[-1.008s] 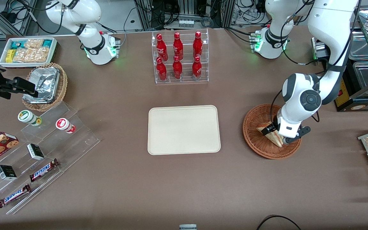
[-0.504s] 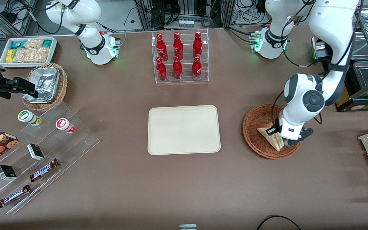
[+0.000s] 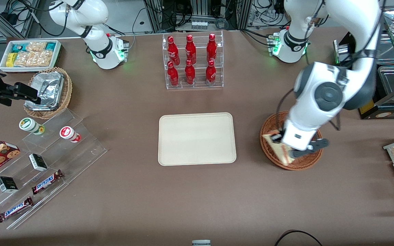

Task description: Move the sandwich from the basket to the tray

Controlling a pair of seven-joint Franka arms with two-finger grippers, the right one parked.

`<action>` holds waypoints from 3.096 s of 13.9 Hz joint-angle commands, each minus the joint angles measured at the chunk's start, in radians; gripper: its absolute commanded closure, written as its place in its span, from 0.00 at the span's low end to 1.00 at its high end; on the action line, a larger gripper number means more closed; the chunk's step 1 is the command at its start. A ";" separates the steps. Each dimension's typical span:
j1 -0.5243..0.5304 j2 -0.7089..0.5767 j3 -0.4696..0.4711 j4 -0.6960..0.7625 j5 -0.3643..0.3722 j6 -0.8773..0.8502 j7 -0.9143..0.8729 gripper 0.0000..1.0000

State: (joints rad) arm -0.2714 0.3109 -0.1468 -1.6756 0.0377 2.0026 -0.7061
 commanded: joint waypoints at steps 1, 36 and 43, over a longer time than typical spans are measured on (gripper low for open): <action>-0.105 0.105 0.006 0.123 0.004 -0.028 -0.036 1.00; -0.352 0.246 0.019 0.261 0.039 -0.005 -0.073 0.00; -0.109 -0.024 0.018 0.179 0.031 -0.156 -0.101 0.00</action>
State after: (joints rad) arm -0.4330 0.3889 -0.1194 -1.3986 0.0716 1.8553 -0.7901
